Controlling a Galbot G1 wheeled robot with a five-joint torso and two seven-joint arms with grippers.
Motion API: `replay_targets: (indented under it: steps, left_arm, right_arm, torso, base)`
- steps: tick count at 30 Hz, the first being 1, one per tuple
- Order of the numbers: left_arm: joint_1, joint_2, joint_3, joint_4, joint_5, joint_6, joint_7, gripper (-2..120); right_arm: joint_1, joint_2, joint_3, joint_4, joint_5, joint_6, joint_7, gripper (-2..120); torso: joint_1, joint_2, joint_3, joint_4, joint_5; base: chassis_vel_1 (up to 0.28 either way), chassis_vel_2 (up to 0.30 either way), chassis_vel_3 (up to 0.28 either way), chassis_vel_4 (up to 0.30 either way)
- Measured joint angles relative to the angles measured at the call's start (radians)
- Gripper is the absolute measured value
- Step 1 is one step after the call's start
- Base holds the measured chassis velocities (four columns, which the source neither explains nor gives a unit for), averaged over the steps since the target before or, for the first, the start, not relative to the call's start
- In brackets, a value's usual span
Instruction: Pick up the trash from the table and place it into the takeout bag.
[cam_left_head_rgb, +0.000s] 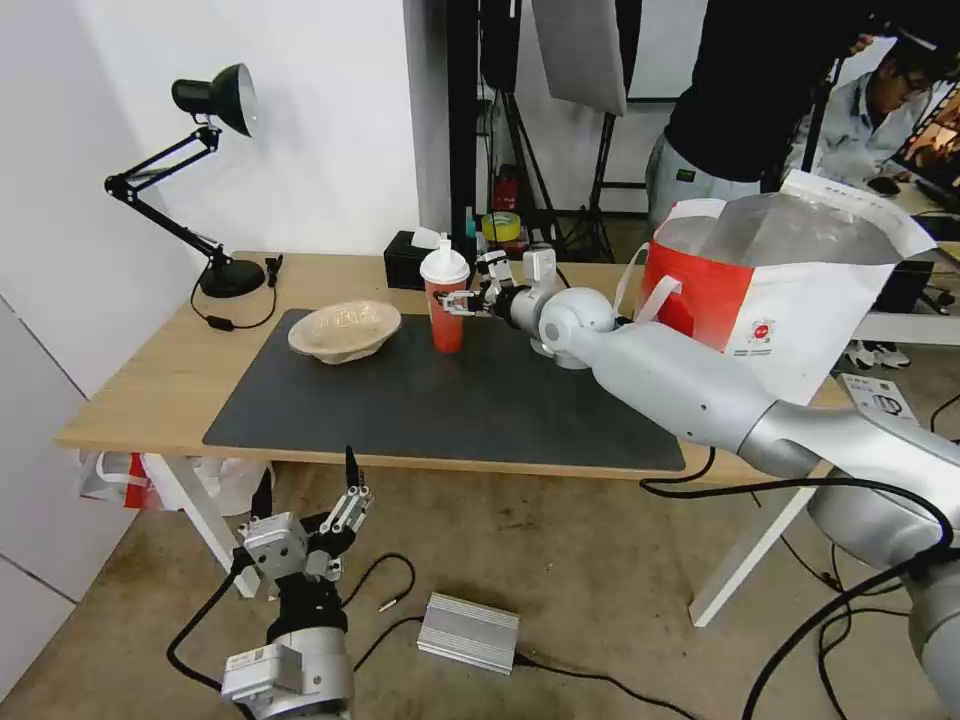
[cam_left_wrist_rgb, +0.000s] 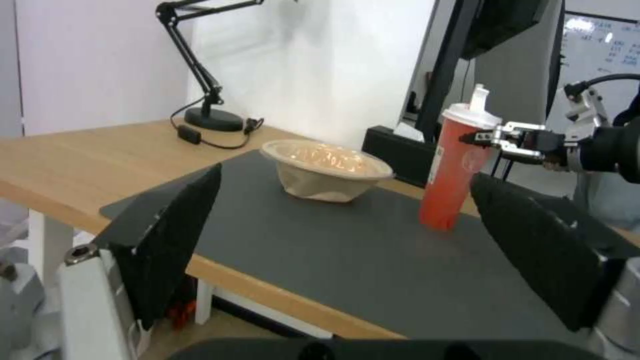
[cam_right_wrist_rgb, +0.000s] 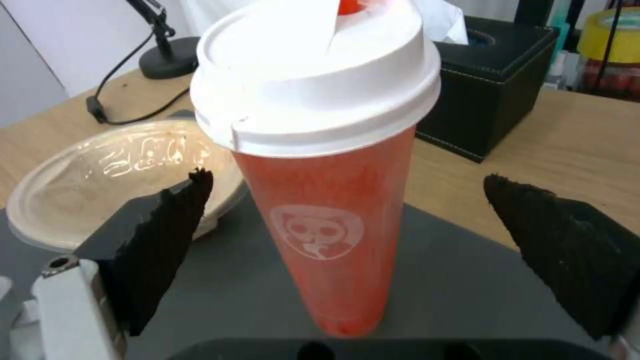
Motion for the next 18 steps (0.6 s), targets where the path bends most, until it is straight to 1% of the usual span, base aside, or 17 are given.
replay_targets:
  steps: [18]
  left_arm:
    - [-0.009,0.008,-0.002,0.0,-0.008,-0.002,0.0,100]
  right_arm:
    - [0.007,0.053,0.004,-0.074,-0.011,0.0,-0.018,100]
  torso:
    - [0.0,0.0,0.0,0.0,-0.0001]
  base:
    - [0.0,0.0,0.0,0.0]
